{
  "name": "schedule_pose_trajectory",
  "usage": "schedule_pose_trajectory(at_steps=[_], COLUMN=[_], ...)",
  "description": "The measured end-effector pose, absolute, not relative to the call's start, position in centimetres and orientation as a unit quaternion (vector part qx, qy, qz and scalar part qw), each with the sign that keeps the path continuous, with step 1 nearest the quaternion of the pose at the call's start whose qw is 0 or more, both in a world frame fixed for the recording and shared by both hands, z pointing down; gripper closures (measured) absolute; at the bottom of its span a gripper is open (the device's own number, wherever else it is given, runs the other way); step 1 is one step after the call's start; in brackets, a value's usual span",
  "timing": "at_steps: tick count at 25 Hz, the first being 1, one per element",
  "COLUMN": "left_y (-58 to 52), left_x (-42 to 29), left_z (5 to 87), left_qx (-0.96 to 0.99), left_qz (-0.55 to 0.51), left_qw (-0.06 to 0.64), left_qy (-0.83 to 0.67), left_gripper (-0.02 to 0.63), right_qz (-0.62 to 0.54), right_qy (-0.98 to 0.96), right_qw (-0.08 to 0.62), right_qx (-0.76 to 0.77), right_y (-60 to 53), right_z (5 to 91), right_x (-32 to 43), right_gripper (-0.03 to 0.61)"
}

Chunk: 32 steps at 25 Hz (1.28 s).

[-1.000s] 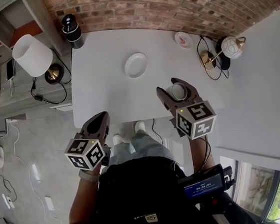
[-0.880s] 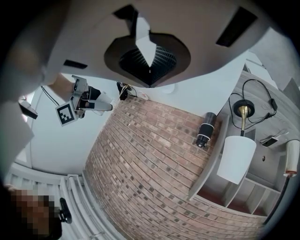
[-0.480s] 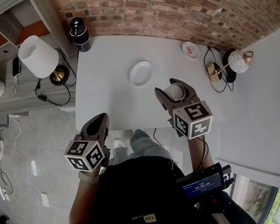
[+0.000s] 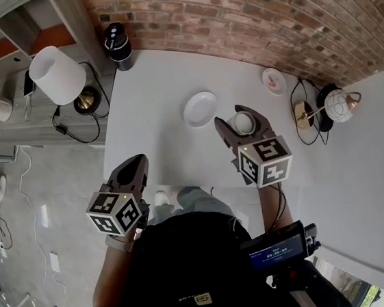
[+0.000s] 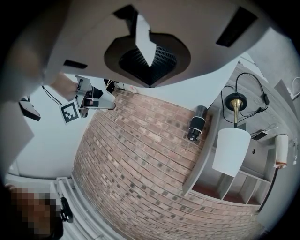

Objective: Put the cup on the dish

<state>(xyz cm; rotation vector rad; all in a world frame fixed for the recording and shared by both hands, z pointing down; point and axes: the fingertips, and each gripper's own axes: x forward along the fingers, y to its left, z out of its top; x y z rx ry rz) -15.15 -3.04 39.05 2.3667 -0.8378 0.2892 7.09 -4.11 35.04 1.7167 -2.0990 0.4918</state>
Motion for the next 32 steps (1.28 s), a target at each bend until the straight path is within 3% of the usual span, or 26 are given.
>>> schedule_pose_trajectory(at_steps=[32], left_y=[-5.8], left_x=[-14.7], left_z=[39.0], left_qx=[0.867], left_qz=[0.145], left_qw=[0.295], left_qy=[-0.375], left_gripper=[0.609], right_qz=[0.194], right_qy=[-0.763], right_qw=[0.226], right_qx=[0.573], right_y=[-13.6], right_z=[44.8], right_x=[10.0], right_gripper=[0.324])
